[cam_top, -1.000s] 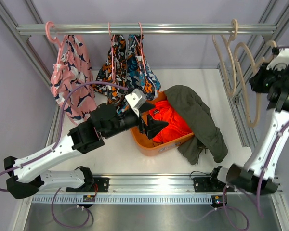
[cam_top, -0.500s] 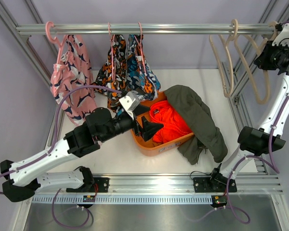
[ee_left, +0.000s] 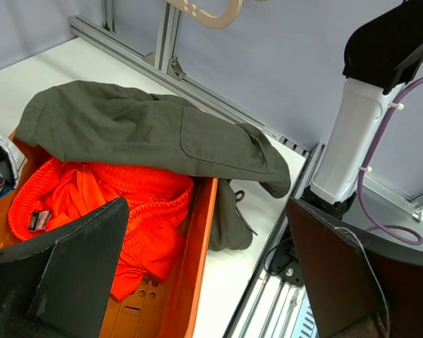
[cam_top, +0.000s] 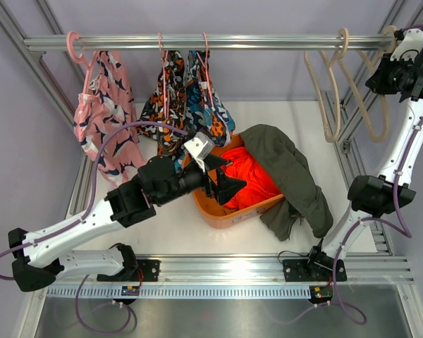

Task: Remove the shorts from the hanger

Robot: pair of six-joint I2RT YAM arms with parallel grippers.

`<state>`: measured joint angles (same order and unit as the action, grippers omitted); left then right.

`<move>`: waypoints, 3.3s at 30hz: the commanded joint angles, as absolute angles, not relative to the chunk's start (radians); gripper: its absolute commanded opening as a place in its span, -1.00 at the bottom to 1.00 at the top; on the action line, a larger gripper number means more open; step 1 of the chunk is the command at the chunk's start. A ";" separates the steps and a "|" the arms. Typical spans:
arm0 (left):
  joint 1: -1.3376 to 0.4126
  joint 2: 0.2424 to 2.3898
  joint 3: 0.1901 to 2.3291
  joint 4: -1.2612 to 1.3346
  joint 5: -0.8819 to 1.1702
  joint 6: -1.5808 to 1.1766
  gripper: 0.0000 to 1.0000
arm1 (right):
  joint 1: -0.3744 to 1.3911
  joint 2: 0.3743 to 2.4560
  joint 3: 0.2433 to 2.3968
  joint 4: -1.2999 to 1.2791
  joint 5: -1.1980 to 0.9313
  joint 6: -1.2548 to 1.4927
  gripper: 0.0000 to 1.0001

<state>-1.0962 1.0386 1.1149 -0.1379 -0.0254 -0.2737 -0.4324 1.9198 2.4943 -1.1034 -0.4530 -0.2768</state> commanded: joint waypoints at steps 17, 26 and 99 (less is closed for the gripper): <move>-1.097 1.029 1.086 -0.049 -0.092 -0.368 0.98 | -0.417 1.811 2.337 -0.973 -0.508 -0.290 0.32; -1.095 0.986 1.068 -0.057 -0.101 -0.347 0.98 | -0.478 1.602 2.273 -1.091 -0.537 -0.317 0.84; -1.097 0.813 0.965 -0.133 -0.212 -0.351 0.98 | 0.287 1.080 1.808 -0.916 -0.308 -0.450 -1.00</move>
